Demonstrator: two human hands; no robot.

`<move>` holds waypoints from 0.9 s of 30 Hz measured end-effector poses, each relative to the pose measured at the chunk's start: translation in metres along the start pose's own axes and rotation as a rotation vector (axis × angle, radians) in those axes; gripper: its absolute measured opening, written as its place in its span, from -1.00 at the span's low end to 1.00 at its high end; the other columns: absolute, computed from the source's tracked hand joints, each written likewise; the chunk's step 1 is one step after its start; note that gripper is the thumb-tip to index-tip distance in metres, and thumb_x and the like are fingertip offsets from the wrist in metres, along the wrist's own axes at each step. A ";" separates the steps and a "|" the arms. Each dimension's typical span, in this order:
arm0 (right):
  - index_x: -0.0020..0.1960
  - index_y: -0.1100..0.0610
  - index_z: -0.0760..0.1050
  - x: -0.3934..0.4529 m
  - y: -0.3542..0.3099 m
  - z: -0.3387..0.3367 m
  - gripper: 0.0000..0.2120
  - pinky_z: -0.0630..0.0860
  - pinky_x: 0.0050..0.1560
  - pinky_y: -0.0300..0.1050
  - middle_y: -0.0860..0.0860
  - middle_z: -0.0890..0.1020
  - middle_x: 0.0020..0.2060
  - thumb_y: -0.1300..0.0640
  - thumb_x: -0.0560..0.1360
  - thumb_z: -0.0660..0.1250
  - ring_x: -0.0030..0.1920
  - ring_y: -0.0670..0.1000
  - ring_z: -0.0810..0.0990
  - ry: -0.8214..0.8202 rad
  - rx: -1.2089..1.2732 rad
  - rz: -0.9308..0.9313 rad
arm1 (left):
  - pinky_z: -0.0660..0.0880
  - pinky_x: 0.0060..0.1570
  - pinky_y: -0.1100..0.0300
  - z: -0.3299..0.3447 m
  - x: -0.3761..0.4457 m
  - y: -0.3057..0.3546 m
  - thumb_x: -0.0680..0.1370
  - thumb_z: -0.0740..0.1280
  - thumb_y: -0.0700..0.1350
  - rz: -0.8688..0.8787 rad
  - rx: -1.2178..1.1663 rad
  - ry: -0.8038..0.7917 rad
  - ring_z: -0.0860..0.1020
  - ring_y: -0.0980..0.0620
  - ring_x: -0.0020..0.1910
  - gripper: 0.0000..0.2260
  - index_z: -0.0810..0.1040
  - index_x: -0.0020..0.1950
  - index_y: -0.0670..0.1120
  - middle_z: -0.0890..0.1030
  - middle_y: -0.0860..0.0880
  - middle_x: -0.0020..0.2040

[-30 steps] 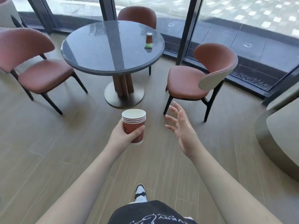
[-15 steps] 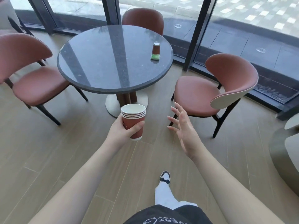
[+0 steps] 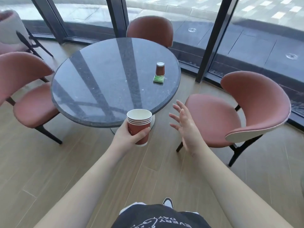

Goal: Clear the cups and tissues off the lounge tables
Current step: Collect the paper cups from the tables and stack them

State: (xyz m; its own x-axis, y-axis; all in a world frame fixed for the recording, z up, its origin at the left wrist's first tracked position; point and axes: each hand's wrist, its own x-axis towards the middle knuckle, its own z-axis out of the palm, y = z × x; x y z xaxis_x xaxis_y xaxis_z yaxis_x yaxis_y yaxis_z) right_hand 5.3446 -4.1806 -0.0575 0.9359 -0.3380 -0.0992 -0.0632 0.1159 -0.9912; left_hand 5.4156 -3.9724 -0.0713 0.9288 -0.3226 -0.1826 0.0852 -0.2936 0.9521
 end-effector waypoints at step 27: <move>0.39 -0.34 0.32 0.378 -0.003 0.028 -0.65 0.48 0.33 -0.02 -0.26 0.47 0.32 -0.09 0.65 0.25 0.20 -0.33 0.55 0.040 -0.114 0.132 | 0.45 -0.12 0.56 -0.044 0.364 0.028 0.20 0.55 0.29 -0.032 0.026 -0.047 0.61 0.44 -0.02 -0.49 0.54 0.10 0.25 0.66 0.42 -0.02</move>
State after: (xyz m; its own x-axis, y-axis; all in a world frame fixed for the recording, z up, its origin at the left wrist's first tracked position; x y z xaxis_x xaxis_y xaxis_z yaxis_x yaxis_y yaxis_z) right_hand 5.7083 -4.2831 -0.0901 0.9026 -0.3635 -0.2307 -0.2261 0.0558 -0.9725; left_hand 5.7719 -4.0584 -0.1006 0.9078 -0.3544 -0.2244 0.1042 -0.3277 0.9390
